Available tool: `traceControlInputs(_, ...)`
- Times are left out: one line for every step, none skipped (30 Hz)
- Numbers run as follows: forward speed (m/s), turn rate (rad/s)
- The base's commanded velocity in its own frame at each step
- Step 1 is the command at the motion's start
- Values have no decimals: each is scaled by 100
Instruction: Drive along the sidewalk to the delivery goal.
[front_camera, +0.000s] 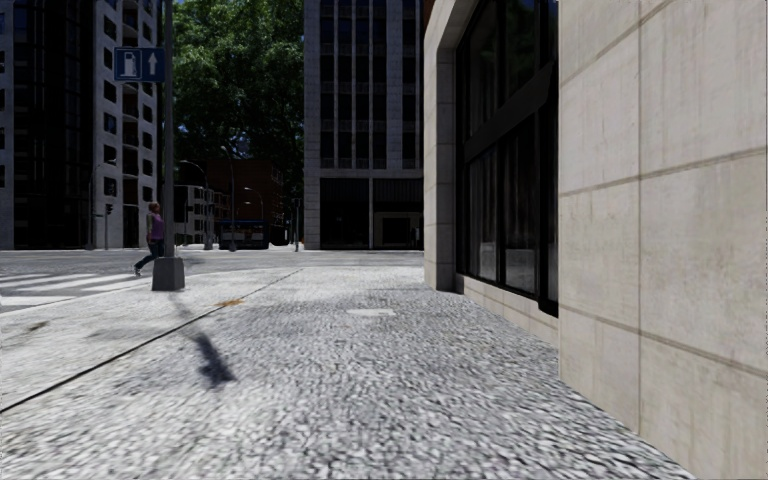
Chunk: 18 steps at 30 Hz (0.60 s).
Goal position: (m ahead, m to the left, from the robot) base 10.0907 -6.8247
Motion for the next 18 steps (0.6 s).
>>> traceControlInputs(200, 0)
traceControlInputs(200, 0)
traceControlInputs(200, 0)
traceControlInputs(200, 0)
traceControlInputs(200, 0)
traceControlInputs(200, 0)
traceControlInputs(200, 0)
traceControlInputs(200, 0)
traceControlInputs(200, 0)
traceControlInputs(200, 0)
traceControlInputs(200, 0)
traceControlInputs(200, 0)
traceControlInputs(200, 0)
traceControlInputs(200, 0)
traceControlInputs(200, 0)
traceControlInputs(200, 0)
traceControlInputs(200, 0)
traceControlInputs(200, 0)
